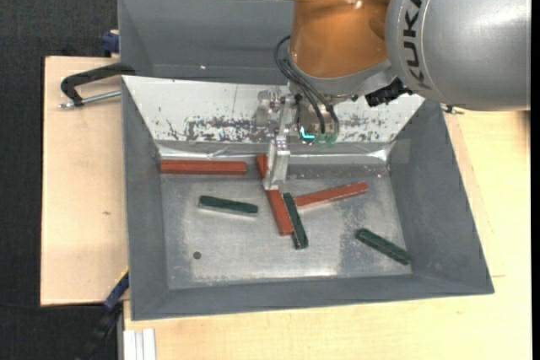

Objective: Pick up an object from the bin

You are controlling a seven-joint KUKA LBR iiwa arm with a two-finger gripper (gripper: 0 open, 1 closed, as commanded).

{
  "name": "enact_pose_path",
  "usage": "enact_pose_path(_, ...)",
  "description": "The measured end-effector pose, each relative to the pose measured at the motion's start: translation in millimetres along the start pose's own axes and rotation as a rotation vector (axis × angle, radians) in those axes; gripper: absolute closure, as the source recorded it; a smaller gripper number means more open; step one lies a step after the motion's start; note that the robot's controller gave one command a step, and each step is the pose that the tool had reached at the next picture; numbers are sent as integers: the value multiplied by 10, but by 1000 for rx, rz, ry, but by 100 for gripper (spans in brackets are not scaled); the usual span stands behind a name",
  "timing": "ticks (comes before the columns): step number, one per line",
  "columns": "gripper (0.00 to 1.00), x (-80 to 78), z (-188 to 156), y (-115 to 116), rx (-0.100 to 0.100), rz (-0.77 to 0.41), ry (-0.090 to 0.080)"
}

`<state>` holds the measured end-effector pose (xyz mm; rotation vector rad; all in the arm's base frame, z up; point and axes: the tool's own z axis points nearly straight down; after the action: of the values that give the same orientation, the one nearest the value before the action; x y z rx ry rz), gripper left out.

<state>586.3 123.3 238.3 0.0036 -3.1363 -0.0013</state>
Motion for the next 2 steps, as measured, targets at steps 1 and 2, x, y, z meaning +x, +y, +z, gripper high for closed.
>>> enact_pose_path(1,0,-15,-41,-6,-1,2,-8)
enact_pose_path(2,0,136,477,75,-2,60,-12)
